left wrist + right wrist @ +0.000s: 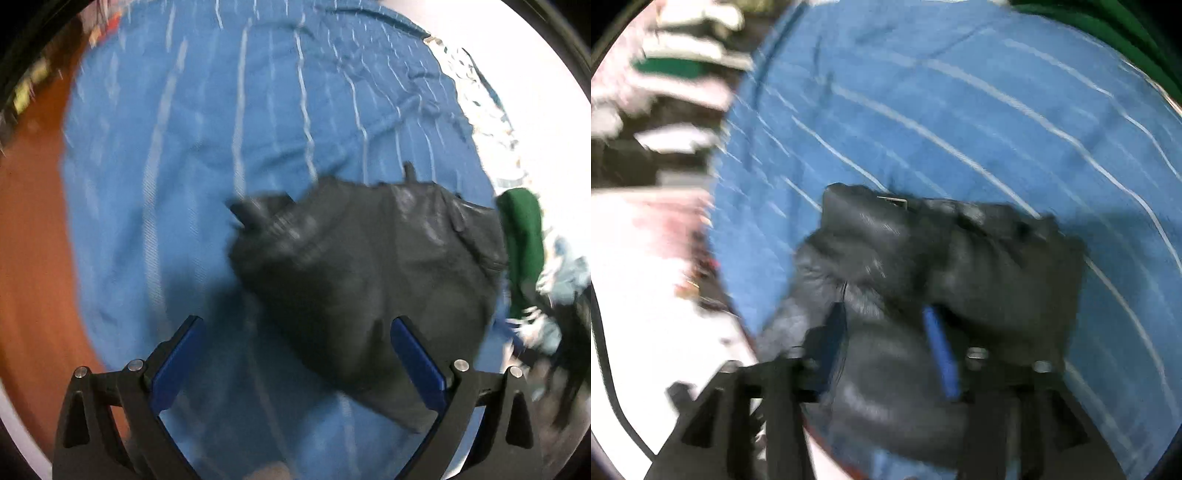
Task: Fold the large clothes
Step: 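Grasp the folded jacket edges with both tools and lift it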
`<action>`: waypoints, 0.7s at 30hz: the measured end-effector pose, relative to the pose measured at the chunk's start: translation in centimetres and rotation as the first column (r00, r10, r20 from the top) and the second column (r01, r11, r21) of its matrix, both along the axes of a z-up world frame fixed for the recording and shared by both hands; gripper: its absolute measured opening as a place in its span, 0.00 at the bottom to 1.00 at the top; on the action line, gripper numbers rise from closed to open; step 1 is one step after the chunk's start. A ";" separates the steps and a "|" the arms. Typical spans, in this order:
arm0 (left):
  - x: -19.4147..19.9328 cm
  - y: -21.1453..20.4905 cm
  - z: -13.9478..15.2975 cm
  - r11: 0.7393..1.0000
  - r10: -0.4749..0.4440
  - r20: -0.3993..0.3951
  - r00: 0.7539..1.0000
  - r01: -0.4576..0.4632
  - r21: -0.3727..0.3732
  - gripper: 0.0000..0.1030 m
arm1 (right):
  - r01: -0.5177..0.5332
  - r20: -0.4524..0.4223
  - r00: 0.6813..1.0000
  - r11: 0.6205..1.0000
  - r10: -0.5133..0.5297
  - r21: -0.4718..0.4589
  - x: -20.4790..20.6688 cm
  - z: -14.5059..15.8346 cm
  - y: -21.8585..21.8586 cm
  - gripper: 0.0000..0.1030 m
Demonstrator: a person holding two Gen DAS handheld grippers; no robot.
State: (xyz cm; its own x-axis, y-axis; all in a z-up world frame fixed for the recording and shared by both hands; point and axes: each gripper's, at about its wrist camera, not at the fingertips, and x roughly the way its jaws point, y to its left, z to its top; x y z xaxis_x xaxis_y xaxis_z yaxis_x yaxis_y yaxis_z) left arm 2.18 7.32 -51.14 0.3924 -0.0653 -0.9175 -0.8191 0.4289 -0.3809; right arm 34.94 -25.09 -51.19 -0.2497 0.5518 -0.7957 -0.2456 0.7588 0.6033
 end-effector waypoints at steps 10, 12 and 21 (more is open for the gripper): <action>1.6 2.7 -3.1 0.995 0.100 0.137 0.986 -0.101 -0.003 0.47 | 0.229 -0.283 0.945 0.948 -0.163 0.221 -3.1 -9.3 -13.3 0.78; 2.2 2.7 -2.9 0.996 0.085 0.144 0.986 -0.089 0.020 0.38 | 0.247 -0.348 0.928 0.921 -0.134 0.302 -3.6 -11.8 -12.3 0.78; 2.4 2.6 -1.8 0.996 0.052 0.171 0.984 -0.064 0.066 0.25 | 0.209 -0.343 0.938 0.881 -0.058 0.424 -3.4 -13.8 -5.6 0.71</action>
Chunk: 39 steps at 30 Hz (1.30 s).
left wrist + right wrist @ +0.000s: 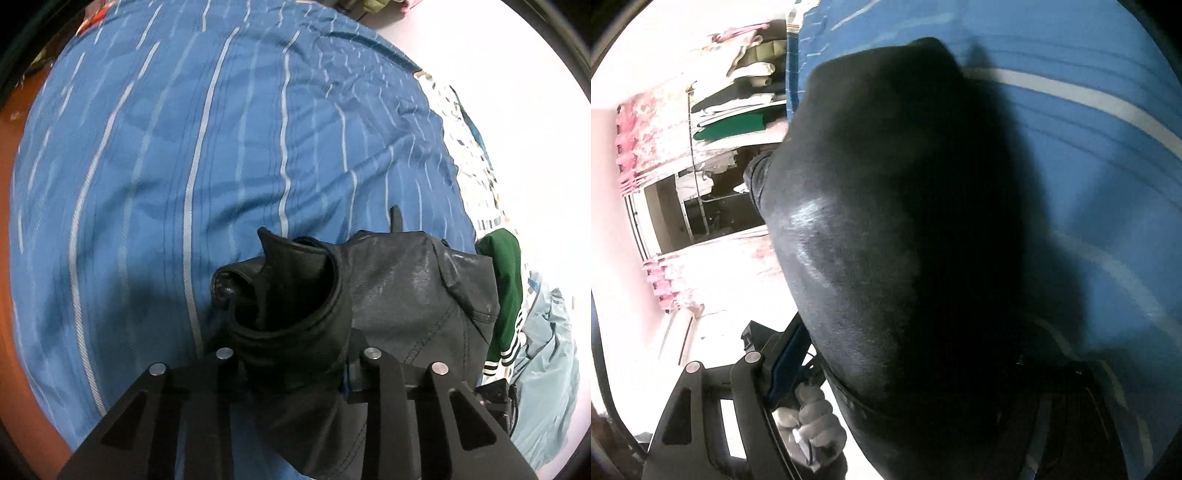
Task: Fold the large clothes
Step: 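Grasp the folded jacket edges with both tools and lift it, then carry the folded jacket with both tools onto the green sweater and release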
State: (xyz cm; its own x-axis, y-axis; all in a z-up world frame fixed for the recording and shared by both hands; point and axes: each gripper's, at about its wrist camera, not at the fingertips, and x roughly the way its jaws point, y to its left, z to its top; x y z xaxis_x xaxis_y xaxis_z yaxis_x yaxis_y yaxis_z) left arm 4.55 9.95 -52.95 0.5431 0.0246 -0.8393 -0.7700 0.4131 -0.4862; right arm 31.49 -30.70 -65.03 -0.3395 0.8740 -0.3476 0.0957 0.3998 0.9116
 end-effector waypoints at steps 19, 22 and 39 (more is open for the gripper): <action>15.2 0.9 15.9 0.957 -0.243 0.169 0.955 0.207 0.205 0.20 | 0.157 0.103 0.979 0.974 -0.175 0.162 9.3 15.1 -2.8 0.41; 21.7 0.2 18.2 0.950 -0.284 0.233 0.930 0.239 0.202 0.20 | 0.196 0.154 0.962 0.965 -0.224 0.174 13.9 18.2 -4.4 0.41; 54.5 -12.1 8.0 0.804 -0.595 0.160 0.788 0.585 0.107 0.25 | 0.515 0.096 0.852 0.857 -0.515 0.034 37.9 10.9 -24.0 0.41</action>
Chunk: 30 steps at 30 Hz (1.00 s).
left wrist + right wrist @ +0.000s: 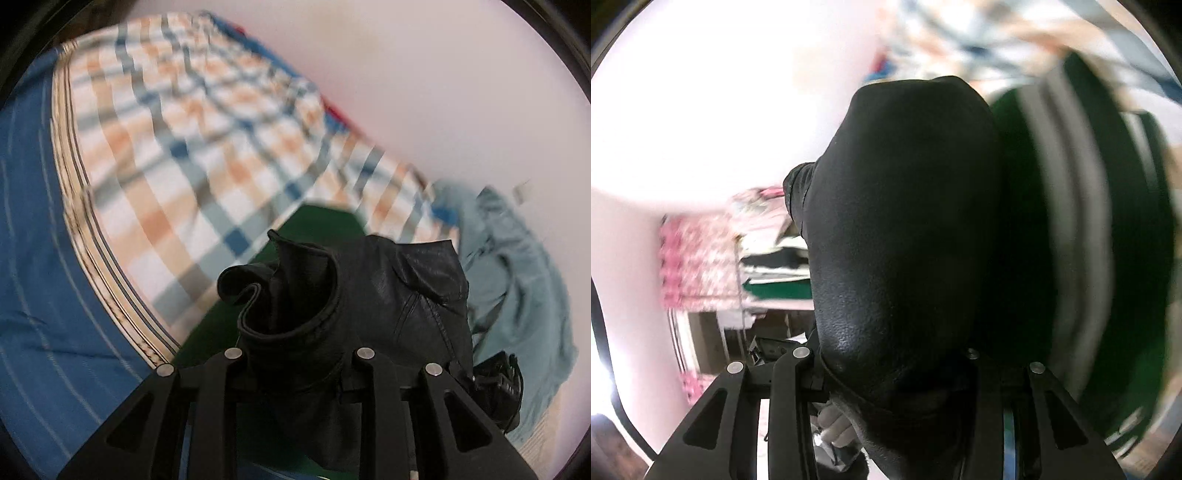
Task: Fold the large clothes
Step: 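Carry the folded jacket with both tools onto the green sweater and release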
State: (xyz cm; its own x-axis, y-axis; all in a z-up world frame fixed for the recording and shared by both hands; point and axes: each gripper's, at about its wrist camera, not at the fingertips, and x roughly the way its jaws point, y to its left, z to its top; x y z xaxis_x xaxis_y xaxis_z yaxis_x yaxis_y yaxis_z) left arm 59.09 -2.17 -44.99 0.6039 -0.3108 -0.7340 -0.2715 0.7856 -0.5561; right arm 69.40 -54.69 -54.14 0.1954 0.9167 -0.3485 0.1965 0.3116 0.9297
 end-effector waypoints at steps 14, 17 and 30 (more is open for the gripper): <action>-0.4 1.2 -1.3 0.956 -0.075 -0.058 0.996 0.088 0.278 0.91 | 0.000 -0.022 1.000 0.823 -0.016 -0.568 -1.5 3.0 1.2 0.84; -0.7 0.0 0.7 0.894 -0.096 -0.084 0.992 0.123 0.431 0.91 | 0.033 0.027 0.999 0.634 -0.020 -0.772 -2.8 5.5 2.4 0.86; -10.7 -2.5 11.7 0.738 -0.182 -0.110 0.977 0.210 0.641 0.97 | 0.108 0.103 0.994 0.227 -0.035 -0.968 -17.9 15.9 11.1 0.89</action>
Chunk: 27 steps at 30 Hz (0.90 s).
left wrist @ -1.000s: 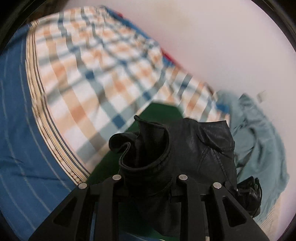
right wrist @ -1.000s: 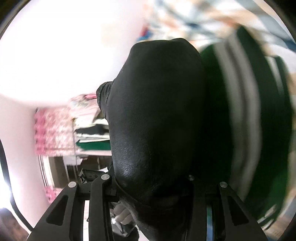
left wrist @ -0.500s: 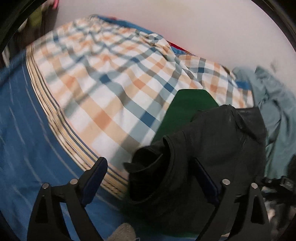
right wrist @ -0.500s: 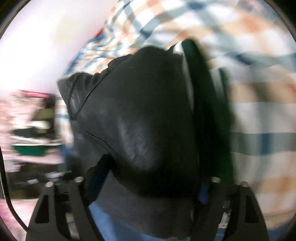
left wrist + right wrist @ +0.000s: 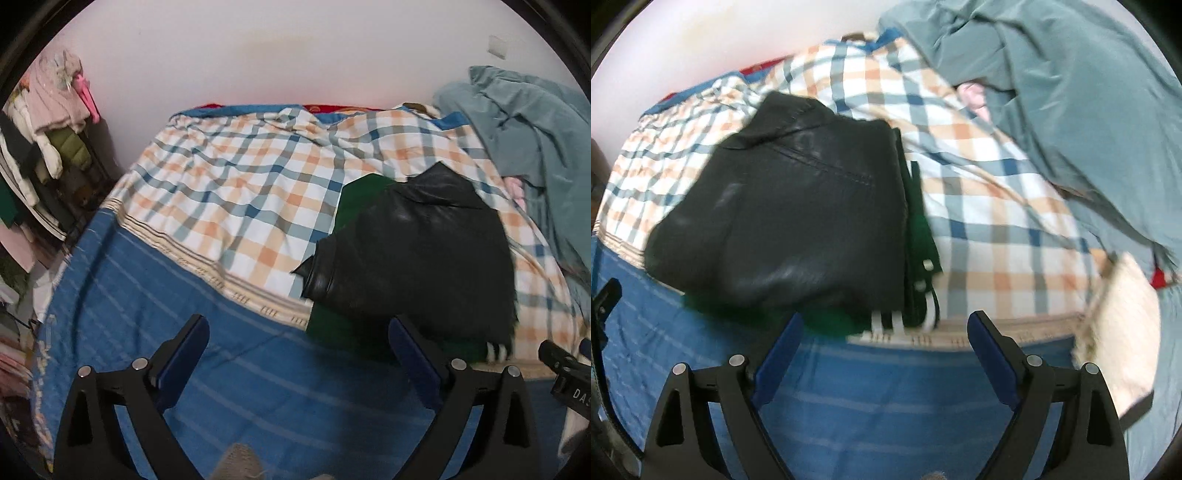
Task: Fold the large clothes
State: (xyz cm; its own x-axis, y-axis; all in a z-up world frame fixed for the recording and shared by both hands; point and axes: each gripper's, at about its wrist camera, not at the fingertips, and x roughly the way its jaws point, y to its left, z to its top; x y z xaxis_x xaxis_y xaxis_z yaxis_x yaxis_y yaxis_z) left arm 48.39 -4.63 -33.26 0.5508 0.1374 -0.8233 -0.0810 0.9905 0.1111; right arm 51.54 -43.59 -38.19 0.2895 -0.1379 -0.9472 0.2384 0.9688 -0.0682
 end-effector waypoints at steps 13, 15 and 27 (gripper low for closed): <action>-14.2 0.1 17.3 0.992 -0.120 0.055 0.991 0.122 -0.035 0.97 | 0.095 0.160 0.984 0.992 -0.081 -0.082 -18.0 22.4 6.1 0.89; -16.3 0.2 19.7 0.990 -0.134 0.067 0.989 0.136 -0.039 0.97 | 0.108 0.183 0.979 0.990 -0.090 -0.090 -20.5 25.5 6.7 0.89; -26.1 1.4 30.5 0.986 -0.153 0.180 0.972 0.164 -0.043 0.97 | 0.080 0.335 0.941 0.990 -0.038 -0.112 -33.9 42.3 10.7 0.89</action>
State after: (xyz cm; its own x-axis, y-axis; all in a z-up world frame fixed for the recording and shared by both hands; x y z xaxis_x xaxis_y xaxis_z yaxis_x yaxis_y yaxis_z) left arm 22.27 -3.22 -2.78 0.6985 -0.0078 -0.7156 0.0643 0.9966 0.0520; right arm 17.61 -32.85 4.11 0.5720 -0.2733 -0.7734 0.3247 0.9413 -0.0924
